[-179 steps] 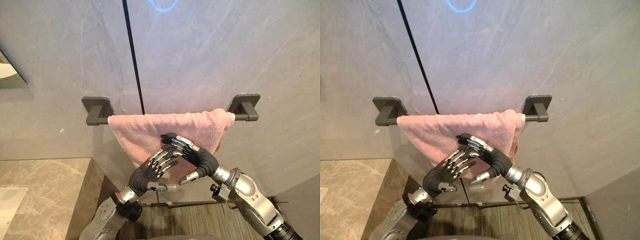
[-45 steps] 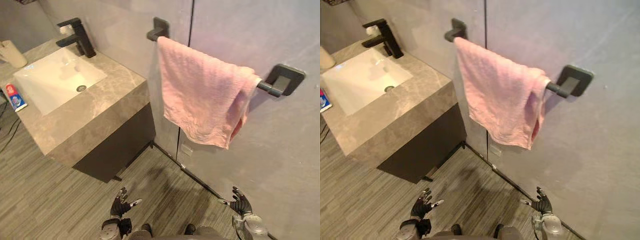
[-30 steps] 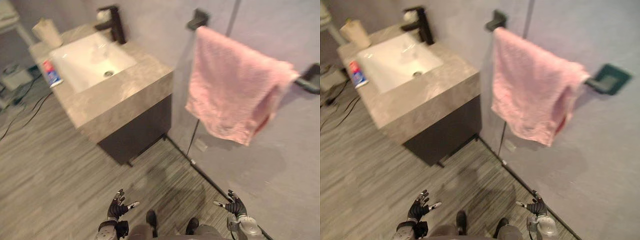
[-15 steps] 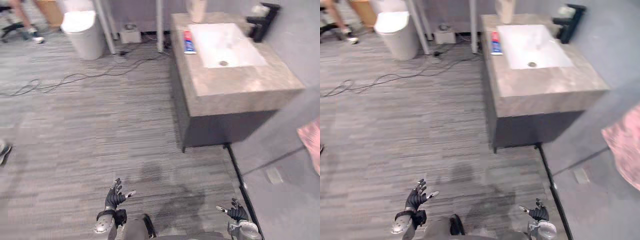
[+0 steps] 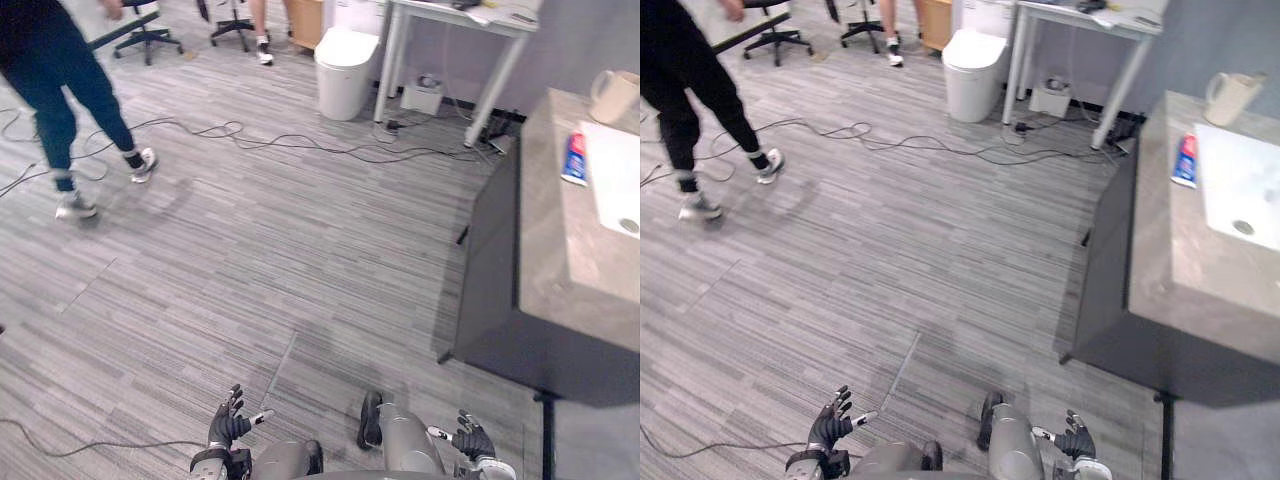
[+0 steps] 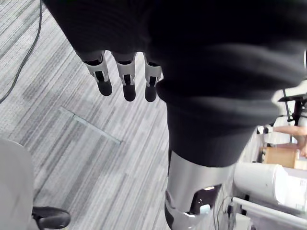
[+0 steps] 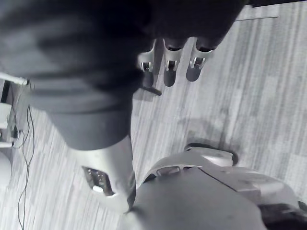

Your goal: Organize washtable

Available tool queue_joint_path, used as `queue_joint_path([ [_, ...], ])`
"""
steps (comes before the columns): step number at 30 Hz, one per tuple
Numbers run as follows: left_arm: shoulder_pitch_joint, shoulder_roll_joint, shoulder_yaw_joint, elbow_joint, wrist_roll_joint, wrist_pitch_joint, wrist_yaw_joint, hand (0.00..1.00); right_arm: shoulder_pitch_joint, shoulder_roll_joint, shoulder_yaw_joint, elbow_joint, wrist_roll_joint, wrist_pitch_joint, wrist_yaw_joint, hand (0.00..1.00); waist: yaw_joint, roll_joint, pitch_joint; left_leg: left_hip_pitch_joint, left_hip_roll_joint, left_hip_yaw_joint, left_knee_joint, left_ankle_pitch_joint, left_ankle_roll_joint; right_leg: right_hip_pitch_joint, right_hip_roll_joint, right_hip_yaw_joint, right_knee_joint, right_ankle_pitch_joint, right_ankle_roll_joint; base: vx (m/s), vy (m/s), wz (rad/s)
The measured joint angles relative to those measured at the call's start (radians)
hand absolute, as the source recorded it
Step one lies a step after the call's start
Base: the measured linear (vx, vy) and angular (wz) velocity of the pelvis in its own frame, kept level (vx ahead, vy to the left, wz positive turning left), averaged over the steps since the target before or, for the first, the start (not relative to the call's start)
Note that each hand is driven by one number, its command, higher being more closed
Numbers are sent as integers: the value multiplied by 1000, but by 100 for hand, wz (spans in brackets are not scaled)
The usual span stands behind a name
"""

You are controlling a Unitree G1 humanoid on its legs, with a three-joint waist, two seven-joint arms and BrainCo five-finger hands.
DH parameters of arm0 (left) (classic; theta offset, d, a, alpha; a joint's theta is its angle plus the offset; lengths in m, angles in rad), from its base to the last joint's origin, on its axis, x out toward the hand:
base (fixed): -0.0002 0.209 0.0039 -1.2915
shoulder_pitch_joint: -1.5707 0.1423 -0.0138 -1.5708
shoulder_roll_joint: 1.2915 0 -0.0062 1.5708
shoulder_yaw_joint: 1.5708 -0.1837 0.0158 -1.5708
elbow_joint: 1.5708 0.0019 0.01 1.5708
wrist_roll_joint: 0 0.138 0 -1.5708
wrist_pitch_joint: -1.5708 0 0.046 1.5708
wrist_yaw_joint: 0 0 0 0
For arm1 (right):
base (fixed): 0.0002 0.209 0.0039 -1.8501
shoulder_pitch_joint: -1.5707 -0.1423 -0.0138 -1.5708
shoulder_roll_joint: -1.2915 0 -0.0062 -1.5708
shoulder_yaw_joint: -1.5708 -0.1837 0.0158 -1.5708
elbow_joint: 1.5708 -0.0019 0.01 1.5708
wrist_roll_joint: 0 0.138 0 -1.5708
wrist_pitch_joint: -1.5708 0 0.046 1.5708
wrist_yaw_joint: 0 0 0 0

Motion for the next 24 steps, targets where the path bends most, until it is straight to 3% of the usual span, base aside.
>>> queue_joint_path([
  [1,0,-4,1,1,0,0,0,0,5,-3,-1,0,0,0,1,0,-2,9,-6,30,18,2,-1,-33,-40,11,12,0,34,24,-33,490,-178,41],
  [2,1,-14,0,1,0,0,0,0,8,-3,0,-2,0,1,1,0,-4,24,-12,47,36,4,-3,-53,-73,21,26,-10,46,24,-33,553,-167,21],
  [3,10,-19,3,1,-2,0,2,0,16,3,5,-15,7,1,1,0,-2,36,-26,56,77,21,83,-69,-150,63,45,-22,28,25,-34,551,-166,12],
  [4,4,-12,4,-1,-3,-1,1,0,22,10,5,-28,20,1,1,0,-10,45,-24,5,113,68,239,-54,-178,86,69,-24,25,58,-54,667,-221,-2],
  [5,3,-25,5,-1,-4,0,1,0,25,5,4,-43,30,0,1,0,-13,74,-22,-41,186,135,419,-6,-202,138,112,-14,10,60,-62,716,-182,-44],
  [6,8,-46,23,0,-5,0,1,0,25,-1,3,-53,38,-1,0,0,-4,93,-22,-73,253,195,571,98,-171,211,147,14,-35,46,-81,655,-120,-71],
  [7,8,-53,30,0,-7,0,2,0,26,0,2,-60,42,-1,-2,0,3,86,-17,-88,277,216,630,168,-157,241,159,35,-53,41,-88,695,-62,-88],
  [9,-14,-53,34,3,-12,0,1,0,18,2,0,-59,58,-3,-4,0,4,72,-10,-127,295,240,698,100,-146,332,161,77,-116,35,-95,607,-76,-61],
  [10,-42,-52,37,2,-12,-5,1,0,15,1,-7,-58,59,-3,-4,0,6,52,1,-174,290,250,677,55,-137,399,148,115,-170,34,-95,531,-39,-43],
  [11,-50,-52,42,2,-12,-6,1,0,16,1,-11,-58,59,-3,-4,0,7,46,5,-198,283,249,657,46,-127,424,140,129,-188,33,-96,516,-5,-55],
  [13,-57,-52,49,3,-12,-6,0,0,11,2,-32,-54,63,-2,-5,0,8,32,13,-269,261,247,549,27,-123,481,117,155,-222,28,-103,329,63,-45],
  [14,-56,-52,50,3,-12,-5,-1,0,6,6,-58,-50,66,-2,-7,0,12,21,19,-305,233,229,415,30,-126,508,92,175,-226,15,-105,526,200,-60],
  [16,-55,-52,51,0,-11,-6,-1,0,3,0,-70,-39,66,-5,-11,0,28,17,20,-348,166,117,107,89,-165,535,57,228,-225,-42,-68,518,276,-81],
  [17,-47,-52,55,1,-11,-6,0,0,6,-4,-79,-36,66,-5,-14,0,35,32,12,-354,161,56,-13,119,-180,543,58,257,-225,-83,-41,558,431,-115],
  [18,-32,-52,67,19,-11,-2,3,0,8,2,-78,-24,65,-1,-21,0,43,32,2,-356,158,19,-5,265,-177,562,47,306,-206,-152,0,558,453,-107],
  [20,-24,-41,71,13,-11,1,9,0,23,36,-67,-24,65,-1,-18,0,39,-14,-25,-372,126,26,58,255,-147,519,15,359,-125,-172,-22,410,323,-82],
  [22,-23,-28,70,-2,-11,1,8,0,47,55,-38,-44,63,-1,-18,0,38,-49,-40,-363,127,92,102,207,-101,444,-4,418,24,-167,-12,445,283,-84],
  [23,-22,-29,65,-13,-11,2,8,0,48,70,-33,-66,59,0,-18,0,40,-65,-41,-323,135,149,109,170,-93,362,-17,433,188,-131,52,473,294,-135],
  [24,-17,-32,56,-22,-11,3,8,0,48,73,-12,-95,55,-2,-18,0,40,-61,-35,-264,147,201,104,131,-81,275,-25,429,364,-71,141,362,229,-150],
])
